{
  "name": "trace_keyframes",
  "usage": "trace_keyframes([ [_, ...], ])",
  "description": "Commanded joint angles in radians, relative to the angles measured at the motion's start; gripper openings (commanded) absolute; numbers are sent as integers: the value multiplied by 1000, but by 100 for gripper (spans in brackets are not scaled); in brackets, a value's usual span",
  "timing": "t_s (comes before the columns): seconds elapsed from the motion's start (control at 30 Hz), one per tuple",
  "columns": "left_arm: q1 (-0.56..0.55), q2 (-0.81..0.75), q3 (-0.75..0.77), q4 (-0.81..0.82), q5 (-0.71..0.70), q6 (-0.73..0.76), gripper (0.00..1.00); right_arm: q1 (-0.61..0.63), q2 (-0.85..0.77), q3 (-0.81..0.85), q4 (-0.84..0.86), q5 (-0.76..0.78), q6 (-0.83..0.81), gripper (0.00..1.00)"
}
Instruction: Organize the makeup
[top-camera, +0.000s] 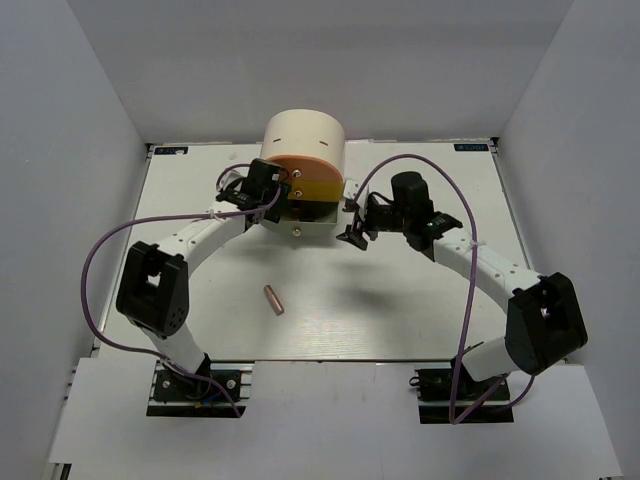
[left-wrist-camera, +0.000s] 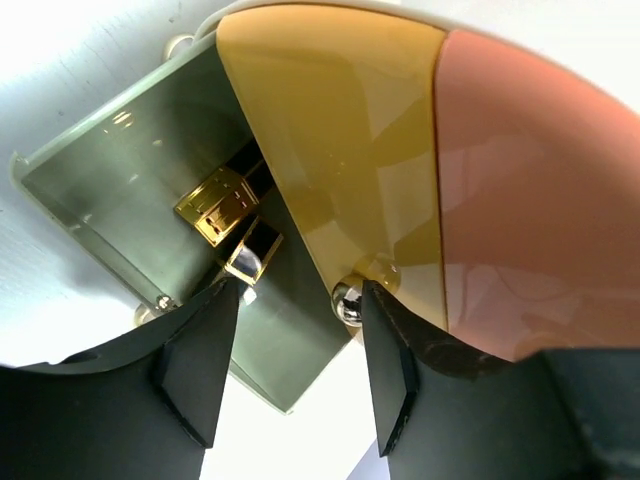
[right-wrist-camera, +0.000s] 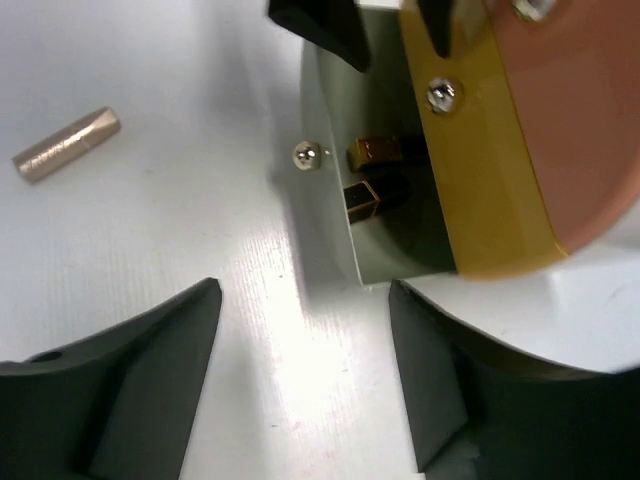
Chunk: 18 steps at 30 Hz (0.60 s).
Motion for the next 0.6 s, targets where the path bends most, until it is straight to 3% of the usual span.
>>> trace_keyframes([
  [0.0,4,-67,33,6,-21,11,62,0,-2,28,-53,-158,-74,78],
  [0.03,4,-107,15,12,-17,29,60,-5,10,31,-117,-198,-108,89],
  [0.17,4,-277,-113,119,-5,245,54,15,48,61,-268,-367,-222,89],
  [0.33,4,-571,-322,141,-2,451,51,57,142,150,-446,-419,-272,89],
  [0.4,4,-711,-385,77,-33,485,51,104,148,138,-394,-401,-196,78],
  [0.5,4,-884,-456,-105,-59,470,52,196,168,124,-284,-299,-37,28],
  [0.57,4,-1010,-503,-161,-62,450,52,263,194,115,-195,-243,43,29],
])
